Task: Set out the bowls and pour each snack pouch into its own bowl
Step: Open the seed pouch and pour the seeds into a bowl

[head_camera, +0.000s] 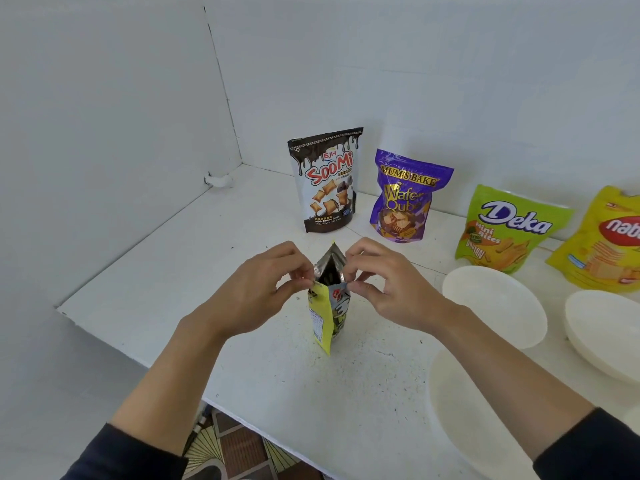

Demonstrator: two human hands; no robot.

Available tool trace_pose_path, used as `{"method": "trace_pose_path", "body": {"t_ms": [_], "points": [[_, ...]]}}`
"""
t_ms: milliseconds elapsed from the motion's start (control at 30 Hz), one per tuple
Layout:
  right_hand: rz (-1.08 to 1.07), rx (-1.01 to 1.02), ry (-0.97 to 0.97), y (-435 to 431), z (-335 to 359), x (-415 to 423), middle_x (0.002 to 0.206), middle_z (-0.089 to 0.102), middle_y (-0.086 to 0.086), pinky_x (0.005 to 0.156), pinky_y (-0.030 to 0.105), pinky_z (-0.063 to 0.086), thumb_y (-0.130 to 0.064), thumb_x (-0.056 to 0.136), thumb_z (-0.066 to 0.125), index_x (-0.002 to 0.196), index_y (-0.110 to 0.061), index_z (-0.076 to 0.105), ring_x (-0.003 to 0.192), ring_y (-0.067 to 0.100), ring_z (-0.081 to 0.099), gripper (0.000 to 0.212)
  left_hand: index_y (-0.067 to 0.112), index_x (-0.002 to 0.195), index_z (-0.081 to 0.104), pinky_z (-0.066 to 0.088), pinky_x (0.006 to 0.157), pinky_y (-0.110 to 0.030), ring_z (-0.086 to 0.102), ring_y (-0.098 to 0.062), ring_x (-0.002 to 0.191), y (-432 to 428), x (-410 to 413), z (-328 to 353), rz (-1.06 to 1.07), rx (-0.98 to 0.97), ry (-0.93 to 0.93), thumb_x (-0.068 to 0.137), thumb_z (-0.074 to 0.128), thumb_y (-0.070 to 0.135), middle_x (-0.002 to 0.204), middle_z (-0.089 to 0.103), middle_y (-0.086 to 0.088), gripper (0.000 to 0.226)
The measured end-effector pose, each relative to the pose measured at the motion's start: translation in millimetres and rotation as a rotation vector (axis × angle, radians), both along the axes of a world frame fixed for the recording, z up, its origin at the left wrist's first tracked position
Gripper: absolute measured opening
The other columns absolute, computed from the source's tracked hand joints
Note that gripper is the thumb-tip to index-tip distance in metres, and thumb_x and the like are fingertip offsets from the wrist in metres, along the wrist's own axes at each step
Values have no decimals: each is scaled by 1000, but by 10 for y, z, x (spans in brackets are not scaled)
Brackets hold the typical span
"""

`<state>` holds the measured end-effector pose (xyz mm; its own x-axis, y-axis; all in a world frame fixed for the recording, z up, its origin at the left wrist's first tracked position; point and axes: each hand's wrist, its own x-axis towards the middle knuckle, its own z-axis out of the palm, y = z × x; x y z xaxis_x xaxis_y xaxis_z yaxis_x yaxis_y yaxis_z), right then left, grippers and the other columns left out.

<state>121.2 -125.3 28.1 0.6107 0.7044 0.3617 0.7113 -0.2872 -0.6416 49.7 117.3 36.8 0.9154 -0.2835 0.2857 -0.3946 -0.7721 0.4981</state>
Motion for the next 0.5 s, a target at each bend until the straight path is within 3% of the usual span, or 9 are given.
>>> {"method": "trace_pose_path", "body": {"t_ms": [133,300,400,500], "points": [[-3,27,-30,62,13,-51,103,57,-7,76,30,52,-4,85,75,90,-14,67,92,14,59,14,29,99,65,52,76,-29,61,-4,95,-92,-2,70,-74,3,71,99,64,30,106,54,19,2],[35,12,-50,63,53,-54,103,63,-4,78,20,49,-6,80,81,98,-15,74,91,12,62,21,39,115,63,54,76,-31,63,-5,90,-116,65,75,-61,181,48,98,50,60,104,61,17,30],[40,-40,-102,45,72,-17,99,65,-5,80,28,48,-13,82,81,89,-15,76,94,12,59,9,40,107,66,49,70,-27,62,-4,85,-79,93,144,-2,270,-3,90,41,74,98,62,17,46],[36,-128,-110,-31,92,45,101,64,-8,79,24,45,-15,86,78,89,-14,73,97,9,56,6,35,92,71,48,64,-29,61,-3,77,36,122,170,90,286,-79,84,37,80,88,62,16,57]]}}
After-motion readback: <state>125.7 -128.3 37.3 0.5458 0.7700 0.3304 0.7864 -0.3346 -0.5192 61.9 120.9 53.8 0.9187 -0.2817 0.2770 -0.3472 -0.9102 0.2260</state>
